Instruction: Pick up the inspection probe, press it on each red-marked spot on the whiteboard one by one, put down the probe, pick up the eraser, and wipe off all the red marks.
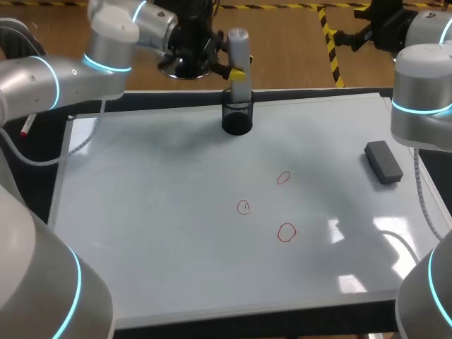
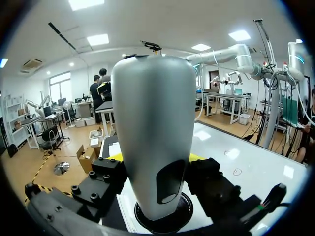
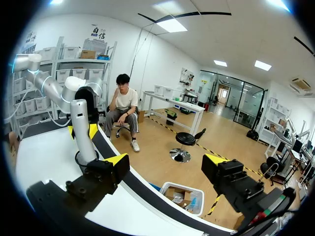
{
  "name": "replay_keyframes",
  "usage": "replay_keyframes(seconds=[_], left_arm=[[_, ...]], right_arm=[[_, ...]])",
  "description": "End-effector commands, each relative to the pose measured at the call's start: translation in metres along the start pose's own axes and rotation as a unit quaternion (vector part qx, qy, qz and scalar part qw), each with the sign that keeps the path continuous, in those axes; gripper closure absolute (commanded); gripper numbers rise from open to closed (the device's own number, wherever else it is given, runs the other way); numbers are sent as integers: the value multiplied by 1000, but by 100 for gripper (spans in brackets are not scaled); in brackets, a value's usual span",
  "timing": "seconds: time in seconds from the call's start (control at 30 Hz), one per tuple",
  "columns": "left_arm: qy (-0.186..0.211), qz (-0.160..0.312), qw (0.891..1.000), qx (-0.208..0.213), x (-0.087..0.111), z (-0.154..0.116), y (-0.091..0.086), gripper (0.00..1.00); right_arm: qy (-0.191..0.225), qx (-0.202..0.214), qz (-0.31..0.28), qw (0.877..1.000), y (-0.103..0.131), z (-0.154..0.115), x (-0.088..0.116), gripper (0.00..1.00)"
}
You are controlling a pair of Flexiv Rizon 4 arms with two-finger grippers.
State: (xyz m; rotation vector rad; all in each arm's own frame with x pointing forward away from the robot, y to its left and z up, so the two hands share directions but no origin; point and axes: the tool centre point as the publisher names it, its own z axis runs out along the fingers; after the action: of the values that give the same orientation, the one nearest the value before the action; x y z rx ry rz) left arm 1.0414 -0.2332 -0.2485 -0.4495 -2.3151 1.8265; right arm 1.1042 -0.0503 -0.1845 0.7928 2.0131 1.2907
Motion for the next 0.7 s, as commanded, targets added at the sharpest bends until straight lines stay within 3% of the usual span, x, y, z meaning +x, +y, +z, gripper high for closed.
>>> replay_keyframes(seconds=[0.03,0.7], left_arm=[[-4,4,1000,-3,3,-4,-10,100],[9,21,1000,-3,5,-13,-37,100]], right_arm=[[0,0,0,1000,0,0,0,0],[0,0,0,1000,0,0,0,0]])
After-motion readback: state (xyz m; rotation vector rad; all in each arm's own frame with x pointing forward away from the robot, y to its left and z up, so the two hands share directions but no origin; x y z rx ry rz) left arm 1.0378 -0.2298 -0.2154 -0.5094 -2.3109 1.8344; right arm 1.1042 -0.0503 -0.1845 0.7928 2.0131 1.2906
